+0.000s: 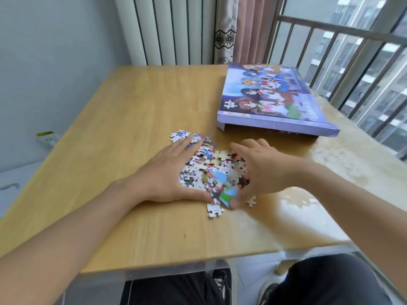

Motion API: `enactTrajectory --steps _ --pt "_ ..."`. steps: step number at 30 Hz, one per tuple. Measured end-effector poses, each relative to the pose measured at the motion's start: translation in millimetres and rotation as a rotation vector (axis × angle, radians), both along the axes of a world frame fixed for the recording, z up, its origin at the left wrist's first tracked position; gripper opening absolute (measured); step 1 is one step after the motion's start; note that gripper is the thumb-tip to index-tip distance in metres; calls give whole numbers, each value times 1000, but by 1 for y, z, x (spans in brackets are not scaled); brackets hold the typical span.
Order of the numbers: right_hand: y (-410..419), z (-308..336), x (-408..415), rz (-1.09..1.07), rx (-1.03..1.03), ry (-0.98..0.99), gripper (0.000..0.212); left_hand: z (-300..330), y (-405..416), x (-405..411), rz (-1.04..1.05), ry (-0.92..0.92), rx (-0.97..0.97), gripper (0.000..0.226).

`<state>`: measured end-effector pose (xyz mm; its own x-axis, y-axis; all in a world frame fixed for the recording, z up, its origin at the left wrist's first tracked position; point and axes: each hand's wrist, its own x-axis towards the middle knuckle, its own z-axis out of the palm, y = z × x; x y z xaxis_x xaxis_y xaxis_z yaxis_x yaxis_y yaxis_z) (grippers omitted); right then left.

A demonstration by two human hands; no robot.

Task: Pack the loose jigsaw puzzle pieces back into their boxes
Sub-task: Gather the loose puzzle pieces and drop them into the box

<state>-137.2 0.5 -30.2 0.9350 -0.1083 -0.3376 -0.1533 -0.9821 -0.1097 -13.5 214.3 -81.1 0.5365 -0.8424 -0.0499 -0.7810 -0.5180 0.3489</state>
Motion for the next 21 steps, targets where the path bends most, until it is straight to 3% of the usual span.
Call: enactTrajectory --steps 4,7,10,13,21 --pt "-5 -3 10 -86 96 -134 121 -2 -20 -2 66 15 -133 113" --pt "-5 0 15 -141 138 -152 115 -4 -18 -1 106 61 -245 105" --pt "1 6 21 -182 93 -90 117 2 -7 -3 136 -28 -261 121" --pt "13 6 31 -226 98 -69 111 7 5 -5 200 -200 -56 141" --pt "34 8 42 -414 418 -194 82 -12 1 0 238 -63 -338 102"
